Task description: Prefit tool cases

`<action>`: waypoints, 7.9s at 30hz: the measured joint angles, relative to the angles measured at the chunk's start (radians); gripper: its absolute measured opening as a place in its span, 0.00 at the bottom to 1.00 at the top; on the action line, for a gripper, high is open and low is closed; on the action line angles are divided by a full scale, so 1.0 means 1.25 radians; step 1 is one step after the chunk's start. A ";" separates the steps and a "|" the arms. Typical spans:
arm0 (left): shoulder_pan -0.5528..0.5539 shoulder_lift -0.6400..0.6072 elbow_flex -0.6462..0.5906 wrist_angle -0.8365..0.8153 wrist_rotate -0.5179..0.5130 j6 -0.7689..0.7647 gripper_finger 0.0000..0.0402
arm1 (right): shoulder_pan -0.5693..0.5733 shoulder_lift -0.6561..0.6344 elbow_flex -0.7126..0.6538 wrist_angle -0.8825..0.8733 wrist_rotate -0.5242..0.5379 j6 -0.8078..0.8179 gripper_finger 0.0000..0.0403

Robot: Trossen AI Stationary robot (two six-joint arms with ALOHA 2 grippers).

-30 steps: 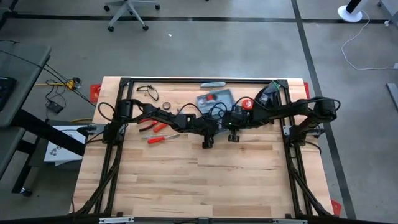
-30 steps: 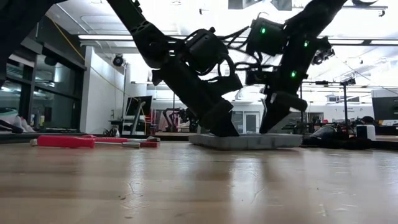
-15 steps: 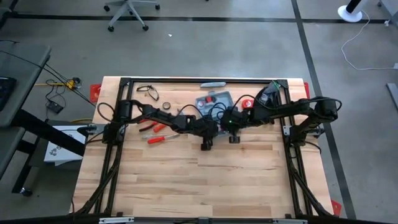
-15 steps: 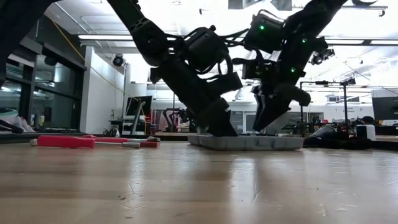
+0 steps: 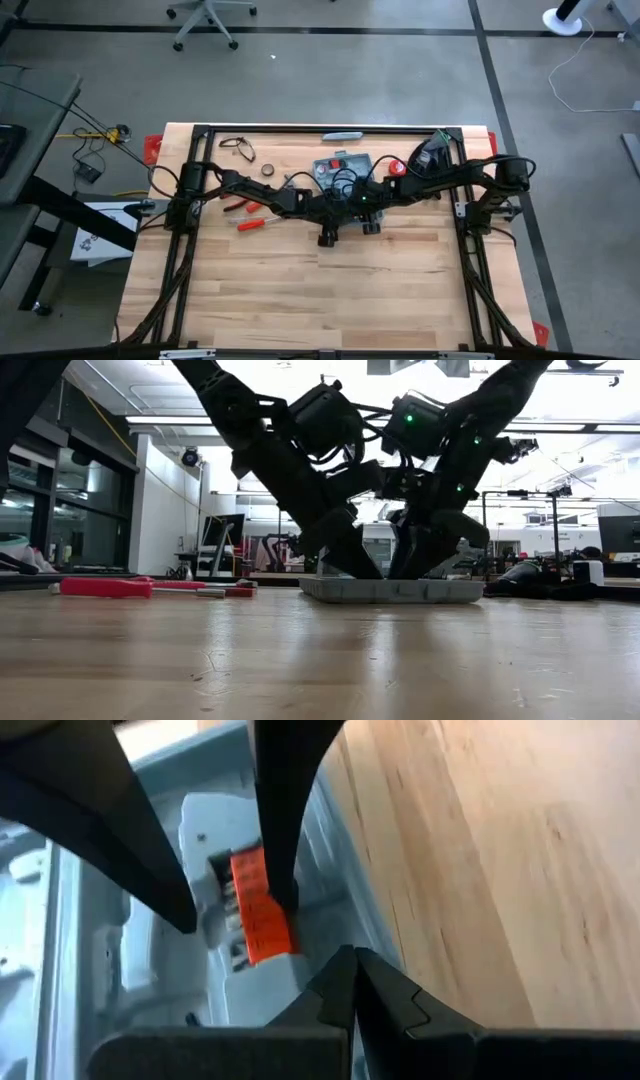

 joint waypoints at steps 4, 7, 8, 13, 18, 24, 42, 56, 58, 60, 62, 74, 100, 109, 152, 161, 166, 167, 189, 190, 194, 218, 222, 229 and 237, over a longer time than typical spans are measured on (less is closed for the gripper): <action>0.001 0.000 0.001 -0.022 -0.026 -0.002 0.00 | 0.000 0.004 0.000 -0.002 0.003 0.033 0.39; 0.002 0.000 0.002 -0.036 -0.041 -0.001 0.00 | 0.000 0.003 0.017 -0.029 0.000 0.062 0.39; 0.002 -0.001 0.002 -0.043 -0.041 0.001 0.00 | 0.000 0.004 0.025 -0.038 -0.003 0.063 0.39; 0.001 -0.003 0.002 -0.066 -0.055 0.019 0.00 | 0.002 0.007 0.049 -0.050 -0.015 0.063 0.39; 0.001 -0.003 0.002 -0.063 -0.060 0.020 0.00 | 0.000 0.007 0.051 -0.060 -0.022 0.086 0.39; 0.006 0.000 0.002 -0.059 -0.071 0.022 0.00 | 0.000 0.007 0.051 -0.055 -0.039 0.124 0.39; 0.006 0.023 0.003 -0.011 -0.053 -0.013 0.00 | -0.003 0.042 0.037 -0.046 -0.047 0.171 0.39; 0.007 0.025 0.005 0.014 -0.036 -0.012 0.00 | -0.012 0.042 0.036 -0.100 -0.016 0.193 0.39; 0.007 0.025 0.006 0.016 -0.036 -0.009 0.00 | -0.014 0.043 0.035 -0.101 -0.006 0.192 0.39; 0.007 0.025 0.006 0.021 -0.036 -0.010 0.00 | -0.014 0.049 0.035 -0.102 0.018 0.192 0.39; 0.007 0.025 0.006 0.021 -0.037 -0.009 0.00 | -0.014 0.059 0.036 -0.103 0.029 0.192 0.36; 0.007 0.023 0.006 0.002 -0.068 0.000 0.00 | -0.008 0.076 0.037 -0.081 0.071 0.207 0.11; 0.009 0.022 -0.051 0.064 -0.064 -0.040 0.00 | -0.002 -0.058 0.030 -0.128 0.063 0.212 0.01; 0.009 0.024 -0.052 0.086 -0.057 -0.035 0.00 | -0.003 -0.058 0.031 -0.104 -0.007 0.169 0.09; 0.034 0.030 -0.048 0.045 -0.096 -0.091 0.30 | -0.016 0.027 0.027 -0.082 0.011 0.205 0.40; 0.035 0.033 -0.049 0.078 -0.097 -0.108 0.30 | -0.002 0.030 0.026 -0.088 0.146 0.276 0.13; 0.035 0.033 -0.051 0.075 -0.098 -0.109 0.30 | 0.022 0.038 0.024 -0.063 0.205 0.283 0.01; 0.035 0.033 -0.052 0.075 -0.097 -0.108 0.30 | 0.029 0.038 0.024 -0.058 0.232 0.294 0.02; 0.018 0.013 -0.051 0.010 -0.058 -0.099 0.30 | 0.054 -0.073 -0.112 0.031 0.333 0.350 0.00; 0.015 0.005 -0.051 -0.001 -0.065 -0.098 0.30 | 0.051 -0.102 -0.153 0.069 0.327 0.374 0.00; 0.003 -0.032 -0.056 -0.050 -0.105 -0.069 0.30 | 0.042 -0.215 -0.303 0.216 0.294 0.464 0.00; 0.075 0.033 0.164 -0.207 0.059 0.041 0.38 | 0.035 -0.178 -0.422 0.501 0.207 0.599 0.00; 0.085 0.053 0.180 -0.249 0.054 0.060 0.41 | 0.035 -0.176 -0.423 0.504 0.201 0.600 0.00; 0.103 0.062 0.200 -0.290 0.061 0.094 0.45 | 0.036 -0.176 -0.423 0.504 0.193 0.598 0.00; 0.106 0.089 0.203 -0.289 0.097 0.095 0.45 | 0.036 -0.175 -0.424 0.519 0.191 0.595 0.00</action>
